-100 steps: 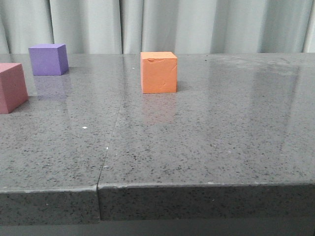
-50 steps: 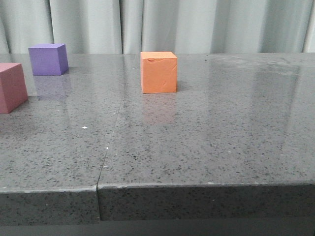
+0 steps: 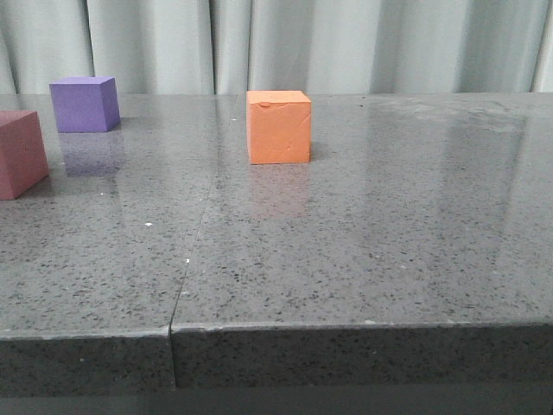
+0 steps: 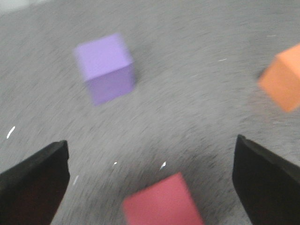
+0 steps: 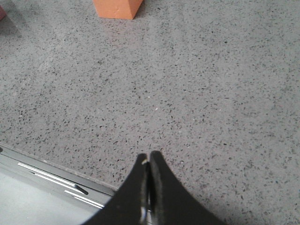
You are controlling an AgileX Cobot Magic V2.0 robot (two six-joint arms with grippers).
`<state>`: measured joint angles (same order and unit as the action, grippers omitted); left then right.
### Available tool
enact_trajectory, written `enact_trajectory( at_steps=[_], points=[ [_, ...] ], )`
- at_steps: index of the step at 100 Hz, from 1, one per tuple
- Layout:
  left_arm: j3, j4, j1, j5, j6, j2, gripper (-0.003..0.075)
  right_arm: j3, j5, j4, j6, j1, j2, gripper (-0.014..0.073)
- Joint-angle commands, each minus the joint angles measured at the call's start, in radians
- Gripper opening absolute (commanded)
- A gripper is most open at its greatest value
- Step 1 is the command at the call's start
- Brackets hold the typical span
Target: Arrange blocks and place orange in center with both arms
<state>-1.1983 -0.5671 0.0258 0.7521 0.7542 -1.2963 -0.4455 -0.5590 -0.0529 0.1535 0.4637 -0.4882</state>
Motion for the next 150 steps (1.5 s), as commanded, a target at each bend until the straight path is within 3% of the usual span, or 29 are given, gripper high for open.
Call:
enact_trajectory(
  at_steps=[1,16,39,69,99,150],
  points=[
    [-0.099,-0.173,0.000,0.044,0.201,-0.027,0.0671,-0.024,0.062,0.011,-0.009,0.000,0.001,-0.0068],
    [-0.246,-0.213,-0.009,0.205,0.355,-0.136,0.0669,-0.024,0.062,0.011,-0.009,0.000,0.001,-0.0068],
    [-0.449,-0.162,-0.083,0.320,0.380,-0.302,0.0669,-0.024,0.062,0.011,-0.009,0.000,0.001,-0.0068],
    [-0.649,0.070,-0.278,0.320,0.380,-0.482,0.0669,-0.024,0.062,0.011,-0.009,0.000,0.001,-0.0068],
    [-0.725,0.070,-0.398,0.277,0.380,-0.595,0.0669,-0.024,0.062,0.011,-0.009,0.000,0.001,-0.0068],
    [-0.725,0.056,-0.475,0.176,0.380,-0.696,0.0669,-0.024,0.062,0.011,-0.009,0.000,0.001,-0.0068]
  ],
)
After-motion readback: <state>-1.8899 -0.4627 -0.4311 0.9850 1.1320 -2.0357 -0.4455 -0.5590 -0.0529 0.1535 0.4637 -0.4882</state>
